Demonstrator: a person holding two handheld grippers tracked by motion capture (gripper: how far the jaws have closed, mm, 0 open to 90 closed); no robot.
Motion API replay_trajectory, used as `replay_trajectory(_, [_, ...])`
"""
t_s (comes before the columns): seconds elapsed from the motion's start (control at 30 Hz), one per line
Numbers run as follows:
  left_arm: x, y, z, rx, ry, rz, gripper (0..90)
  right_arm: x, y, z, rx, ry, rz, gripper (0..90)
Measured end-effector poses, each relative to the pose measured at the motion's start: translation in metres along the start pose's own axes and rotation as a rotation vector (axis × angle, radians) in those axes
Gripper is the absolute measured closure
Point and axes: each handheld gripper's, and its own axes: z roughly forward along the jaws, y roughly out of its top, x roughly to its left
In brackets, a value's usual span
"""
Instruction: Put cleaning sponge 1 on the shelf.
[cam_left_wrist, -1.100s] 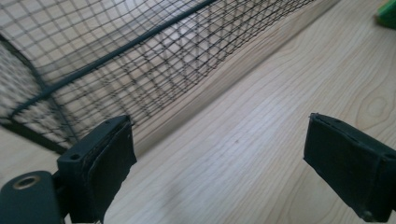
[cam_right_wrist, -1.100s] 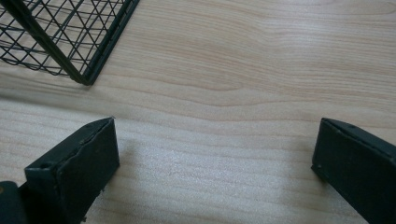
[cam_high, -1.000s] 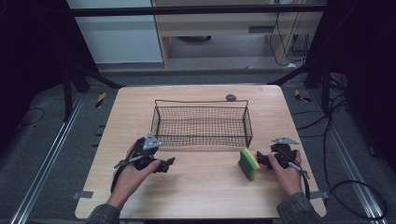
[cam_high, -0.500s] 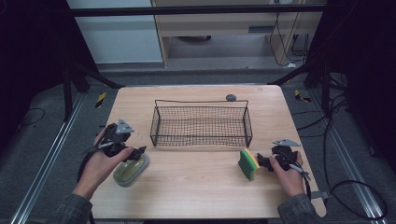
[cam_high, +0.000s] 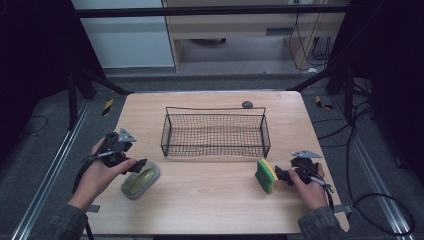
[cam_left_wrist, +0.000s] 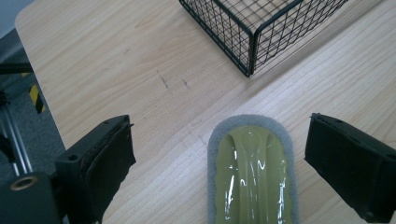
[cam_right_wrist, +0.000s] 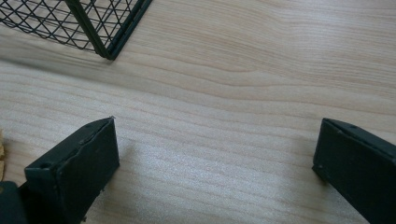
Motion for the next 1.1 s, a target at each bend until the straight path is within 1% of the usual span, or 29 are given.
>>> replay_trajectory(0.1, [-0.001,-0.001,0.002,-0.009,-0.002,-0.016,7.2,0.000,0.000,0.000,-0.002,0.000,-0.007,0.5])
replay_trajectory(0.13, [0.000,-0.003,0.002,-0.005,0.006,-0.033,7.3,0.000,0.000,0.000,-0.002,0.000,-0.006,0.4])
replay_trajectory(0.17, [0.000,-0.003,0.002,-0.005,0.006,-0.033,6.8,0.001,0.000,0.000,-0.002,0.003,-0.008,0.4])
replay_trajectory(0.2, [0.002,-0.006,0.001,0.006,-0.001,-0.047,6.5,0.001,0.000,0.000,0.000,0.005,-0.009,0.4])
replay_trajectory(0.23, [0.003,-0.008,0.001,0.009,-0.004,-0.044,6.3,0.001,0.000,0.001,-0.001,0.007,-0.010,0.4])
replay_trajectory(0.27, [0.004,-0.011,0.000,0.023,-0.010,-0.042,6.0,0.001,0.000,0.001,0.000,0.008,-0.012,0.4])
replay_trajectory(0.3, [0.006,-0.013,-0.001,0.033,-0.018,-0.045,5.9,0.001,0.001,0.001,-0.001,0.012,-0.017,0.4])
replay_trajectory(0.33, [0.008,-0.015,-0.002,0.037,-0.024,-0.058,6.1,0.001,0.001,0.001,-0.001,0.015,-0.019,0.4])
replay_trajectory(0.4, [0.011,-0.018,-0.003,0.047,-0.036,-0.072,8.9,0.001,0.001,0.001,-0.001,0.016,-0.021,0.4])
replay_trajectory(0.43, [0.012,-0.022,-0.004,0.049,-0.030,-0.082,12.6,0.001,0.001,0.001,-0.001,0.017,-0.023,0.4])
replay_trajectory(0.47, [0.012,-0.022,-0.004,0.049,-0.030,-0.082,16.4,0.001,0.001,0.001,-0.001,0.017,-0.023,0.4])
replay_trajectory(0.5, [0.011,-0.023,-0.004,0.061,-0.031,-0.080,16.4,0.001,0.001,0.001,-0.001,0.016,-0.022,0.4])
replay_trajectory(0.53, [0.009,-0.027,-0.004,0.083,-0.034,-0.062,18.1,0.001,0.001,0.001,-0.001,0.017,-0.023,0.5])
replay_trajectory(0.57, [0.007,-0.028,-0.005,0.089,-0.032,-0.059,19.0,0.001,0.001,0.001,-0.001,0.018,-0.023,0.4])
replay_trajectory(0.67, [0.004,-0.027,-0.007,0.074,-0.038,-0.061,21.8,0.001,0.001,0.001,-0.001,0.017,-0.024,0.4])
replay_trajectory(0.77, [0.001,-0.025,-0.003,0.088,-0.049,-0.063,26.0,0.001,0.001,0.001,-0.002,0.015,-0.024,0.4])
replay_trajectory(0.83, [0.000,-0.023,0.000,0.105,-0.059,-0.048,29.1,0.001,0.001,0.001,-0.001,0.016,-0.023,0.4])
replay_trajectory(0.87, [-0.001,-0.023,0.001,0.102,-0.059,-0.045,30.4,0.001,0.001,0.001,-0.001,0.017,-0.024,0.4])
replay_trajectory(0.9, [-0.001,-0.022,0.003,0.096,-0.063,-0.052,31.6,0.001,0.001,0.001,-0.001,0.019,-0.025,0.4])
replay_trajectory(0.97, [-0.001,-0.022,0.006,0.100,-0.078,-0.059,34.6,0.000,0.001,0.001,-0.001,0.021,-0.028,0.4])
replay_trajectory(1.03, [-0.002,-0.020,0.010,0.114,-0.094,-0.060,36.5,0.000,0.001,0.001,-0.001,0.021,-0.026,0.4])
replay_trajectory(1.07, [-0.003,-0.019,0.013,0.135,-0.100,-0.050,36.8,0.000,0.001,0.002,0.000,0.021,-0.028,0.4])
replay_trajectory(1.1, [-0.005,-0.018,0.017,0.157,-0.096,-0.033,36.9,0.000,0.001,0.001,0.000,0.020,-0.028,0.4])
